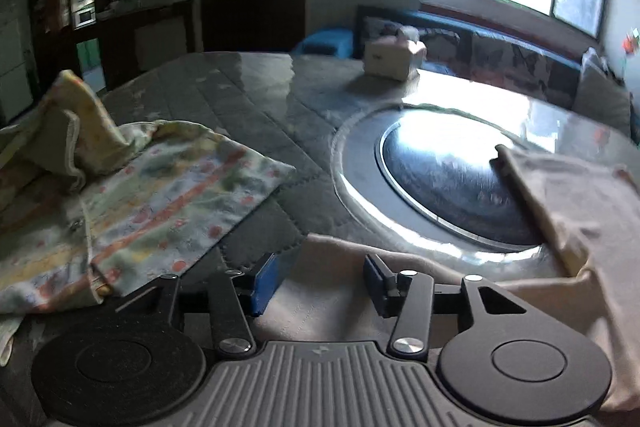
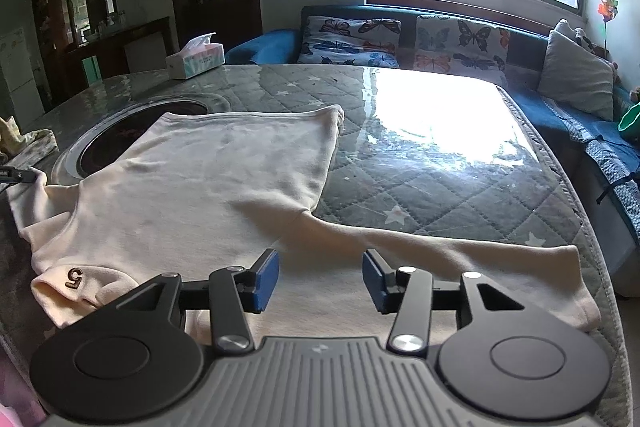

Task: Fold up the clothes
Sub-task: 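Grasp the sleeve cuff with the left gripper and pull it across the body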

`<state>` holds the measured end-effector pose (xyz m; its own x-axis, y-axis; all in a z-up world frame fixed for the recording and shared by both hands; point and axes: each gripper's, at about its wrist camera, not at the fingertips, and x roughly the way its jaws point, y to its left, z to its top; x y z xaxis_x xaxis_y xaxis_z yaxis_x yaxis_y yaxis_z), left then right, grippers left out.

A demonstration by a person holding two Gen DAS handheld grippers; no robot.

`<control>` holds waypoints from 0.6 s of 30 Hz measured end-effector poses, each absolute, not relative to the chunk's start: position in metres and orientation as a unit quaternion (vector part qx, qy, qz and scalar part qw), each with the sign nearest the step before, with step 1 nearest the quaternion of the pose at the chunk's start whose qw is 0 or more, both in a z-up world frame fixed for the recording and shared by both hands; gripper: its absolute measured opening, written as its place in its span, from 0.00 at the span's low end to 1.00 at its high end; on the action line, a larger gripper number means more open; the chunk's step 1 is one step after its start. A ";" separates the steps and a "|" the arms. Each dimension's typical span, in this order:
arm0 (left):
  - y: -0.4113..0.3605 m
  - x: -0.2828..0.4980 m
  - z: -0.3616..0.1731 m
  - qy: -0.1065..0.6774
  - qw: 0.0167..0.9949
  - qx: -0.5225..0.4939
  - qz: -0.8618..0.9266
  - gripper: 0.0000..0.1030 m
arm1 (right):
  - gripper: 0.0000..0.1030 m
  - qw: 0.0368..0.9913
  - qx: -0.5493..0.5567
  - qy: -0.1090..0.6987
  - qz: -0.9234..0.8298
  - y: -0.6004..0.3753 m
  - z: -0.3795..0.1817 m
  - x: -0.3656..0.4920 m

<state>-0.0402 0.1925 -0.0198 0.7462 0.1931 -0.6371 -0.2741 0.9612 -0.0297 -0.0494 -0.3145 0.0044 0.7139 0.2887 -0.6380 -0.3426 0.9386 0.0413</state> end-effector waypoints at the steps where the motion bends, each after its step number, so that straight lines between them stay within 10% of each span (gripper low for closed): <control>1: 0.191 -0.041 -0.020 0.329 0.935 -0.058 0.118 0.22 | 0.46 0.925 -0.040 0.338 0.169 -0.315 0.005 -0.049; 9: 0.192 -0.053 -0.010 0.322 0.935 -0.021 0.147 0.10 | 0.47 0.922 -0.043 0.346 0.170 -0.312 0.001 -0.046; 18: 0.210 -0.046 -0.017 0.329 0.927 -0.028 0.178 0.33 | 0.48 0.920 -0.041 0.352 0.170 -0.313 -0.004 -0.044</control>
